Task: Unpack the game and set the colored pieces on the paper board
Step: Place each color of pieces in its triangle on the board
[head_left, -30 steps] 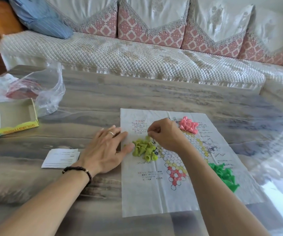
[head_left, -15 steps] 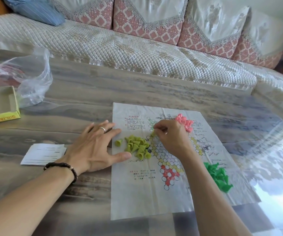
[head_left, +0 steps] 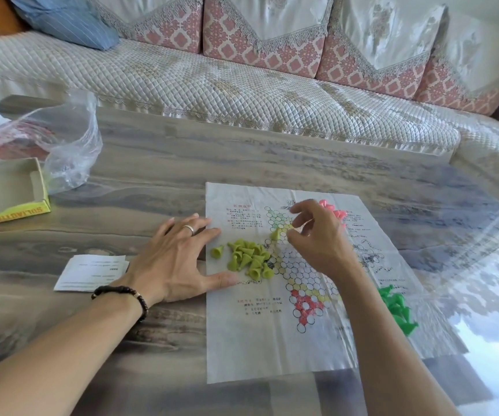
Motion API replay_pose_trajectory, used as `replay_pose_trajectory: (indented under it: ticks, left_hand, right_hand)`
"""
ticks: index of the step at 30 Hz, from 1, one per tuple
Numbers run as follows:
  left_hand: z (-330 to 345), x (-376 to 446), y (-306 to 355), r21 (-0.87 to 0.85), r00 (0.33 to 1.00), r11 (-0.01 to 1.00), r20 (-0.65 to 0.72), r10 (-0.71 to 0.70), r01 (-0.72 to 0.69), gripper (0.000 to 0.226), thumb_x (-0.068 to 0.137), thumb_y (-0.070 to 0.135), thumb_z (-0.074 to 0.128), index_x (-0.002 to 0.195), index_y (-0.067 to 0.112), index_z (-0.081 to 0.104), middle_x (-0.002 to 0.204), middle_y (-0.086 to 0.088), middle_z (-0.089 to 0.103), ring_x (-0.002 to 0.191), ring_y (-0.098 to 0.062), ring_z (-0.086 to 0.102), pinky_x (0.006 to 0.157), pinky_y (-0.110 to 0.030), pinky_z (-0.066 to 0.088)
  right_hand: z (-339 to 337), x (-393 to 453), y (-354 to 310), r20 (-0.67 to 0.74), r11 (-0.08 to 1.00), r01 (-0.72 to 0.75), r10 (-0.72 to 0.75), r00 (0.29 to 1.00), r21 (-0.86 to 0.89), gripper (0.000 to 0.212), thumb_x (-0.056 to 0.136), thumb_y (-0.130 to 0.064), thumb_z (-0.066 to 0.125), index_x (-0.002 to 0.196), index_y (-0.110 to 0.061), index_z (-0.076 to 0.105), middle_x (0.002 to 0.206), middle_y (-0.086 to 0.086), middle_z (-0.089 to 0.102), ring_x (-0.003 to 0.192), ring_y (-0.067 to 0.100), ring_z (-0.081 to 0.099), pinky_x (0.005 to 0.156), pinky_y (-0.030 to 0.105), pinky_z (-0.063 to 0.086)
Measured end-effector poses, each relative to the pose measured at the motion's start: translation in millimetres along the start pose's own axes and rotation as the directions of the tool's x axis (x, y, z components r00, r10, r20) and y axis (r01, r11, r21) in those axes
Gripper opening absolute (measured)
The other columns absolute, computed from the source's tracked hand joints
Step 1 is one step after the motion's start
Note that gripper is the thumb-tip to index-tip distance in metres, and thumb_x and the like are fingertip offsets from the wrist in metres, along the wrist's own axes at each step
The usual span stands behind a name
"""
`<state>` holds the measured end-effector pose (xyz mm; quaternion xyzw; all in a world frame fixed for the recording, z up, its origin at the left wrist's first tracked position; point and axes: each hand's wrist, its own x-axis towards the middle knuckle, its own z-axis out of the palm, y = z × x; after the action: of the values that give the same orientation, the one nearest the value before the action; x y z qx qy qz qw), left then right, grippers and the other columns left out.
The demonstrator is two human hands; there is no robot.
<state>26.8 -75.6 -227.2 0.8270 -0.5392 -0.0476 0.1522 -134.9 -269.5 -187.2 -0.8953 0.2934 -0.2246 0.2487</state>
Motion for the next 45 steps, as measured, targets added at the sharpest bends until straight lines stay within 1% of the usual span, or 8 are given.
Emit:
replay_pose_trajectory:
  ticks: [4, 9, 14, 18, 22, 25, 32, 45]
  left_hand:
    - [-1, -1, 0, 0.013, 1.000, 1.000, 0.018, 0.004, -0.004, 0.121, 0.051, 0.101, 0.021, 0.147, 0.028, 0.031, 0.158, 0.009, 0.020, 0.146, -0.008, 0.008, 0.120, -0.039, 0.004]
    - [-2, 1, 0, 0.019, 1.000, 1.000, 0.029, 0.004, -0.005, 0.121, 0.051, 0.100, 0.023, 0.148, 0.028, 0.030, 0.158, 0.008, 0.020, 0.146, -0.008, 0.007, 0.120, -0.039, 0.004]
    - [-1, 1, -1, 0.019, 1.000, 1.000, 0.028, 0.005, -0.006, 0.121, 0.050, 0.101, 0.026, 0.148, 0.029, 0.030, 0.158, 0.008, 0.020, 0.146, -0.010, 0.008, 0.120, -0.040, 0.006]
    - [0, 2, -1, 0.017, 1.000, 1.000, 0.024, 0.005, -0.006, 0.121, 0.050, 0.101, 0.026, 0.147, 0.029, 0.031, 0.158, 0.008, 0.021, 0.146, -0.009, 0.009, 0.120, -0.040, 0.006]
    - [0, 1, -1, 0.007, 1.000, 1.000, 0.017, 0.004, -0.004, 0.121, 0.049, 0.101, 0.027, 0.147, 0.029, 0.032, 0.157, 0.009, 0.022, 0.146, -0.009, 0.010, 0.120, -0.038, 0.005]
    - [0, 1, -1, 0.007, 1.000, 1.000, 0.009, -0.003, 0.003, 0.121, 0.048, 0.100, 0.028, 0.146, 0.030, 0.033, 0.157, 0.010, 0.023, 0.146, -0.008, 0.010, 0.118, -0.035, 0.004]
    - [2, 1, -2, 0.001, 1.000, 1.000, 0.003, 0.000, 0.000, 0.121, 0.048, 0.100, 0.030, 0.146, 0.030, 0.033, 0.156, 0.010, 0.023, 0.146, -0.008, 0.011, 0.118, -0.035, 0.005]
    - [1, 1, -2, -0.003, 1.000, 1.000, -0.004, -0.002, 0.002, 0.117, 0.050, 0.097, 0.035, 0.146, 0.030, 0.033, 0.156, 0.011, 0.022, 0.146, -0.006, 0.010, 0.119, -0.035, 0.005]
  right_hand:
    - [3, -14, -9, 0.180, 0.997, 0.079, -0.073, 0.981, -0.022, 0.017, 0.082, -0.012, 0.063, 0.093, -0.021, 0.072, 0.071, -0.012, 0.064, 0.063, -0.003, 0.056, 0.059, 0.009, 0.044]
    - [20, -19, -18, 0.130, 0.998, 0.036, -0.030, 0.991, -0.042, 0.015, 0.088, -0.032, 0.064, 0.085, -0.021, 0.073, 0.074, -0.008, 0.068, 0.063, 0.003, 0.060, 0.055, 0.014, 0.045]
    - [20, -16, -20, 0.192, 0.999, -0.053, 0.054, 0.980, -0.012, 0.012, 0.085, -0.025, 0.068, 0.091, -0.017, 0.074, 0.072, -0.008, 0.065, 0.059, 0.000, 0.056, 0.048, 0.006, 0.041]
    - [16, -19, -18, 0.240, 0.999, -0.031, 0.036, 0.970, -0.023, 0.015, 0.084, -0.015, 0.065, 0.095, -0.016, 0.074, 0.074, -0.005, 0.066, 0.064, 0.006, 0.059, 0.057, 0.016, 0.049]
    - [13, -21, -16, 0.103, 1.000, -0.007, 0.006, 0.995, 0.008, 0.013, 0.082, -0.008, 0.068, 0.092, -0.014, 0.072, 0.074, -0.009, 0.064, 0.066, 0.002, 0.060, 0.059, 0.010, 0.049]
    - [10, -21, -7, -0.008, 1.000, -0.003, 0.003, 1.000, -0.013, 0.016, 0.079, -0.004, 0.071, 0.091, -0.012, 0.068, 0.078, -0.005, 0.064, 0.070, 0.008, 0.061, 0.066, 0.017, 0.054]
    - [7, -26, 5, 0.051, 0.994, -0.048, 0.053, 0.997, -0.098, 0.017, 0.080, -0.024, 0.074, 0.093, -0.014, 0.069, 0.080, -0.008, 0.062, 0.070, -0.001, 0.055, 0.058, 0.008, 0.041]
    - [19, -13, 4, 0.032, 0.990, -0.089, 0.093, 0.995, -0.110, 0.007, 0.081, -0.021, 0.072, 0.085, -0.015, 0.074, 0.074, -0.007, 0.066, 0.064, 0.002, 0.056, 0.054, 0.015, 0.038]
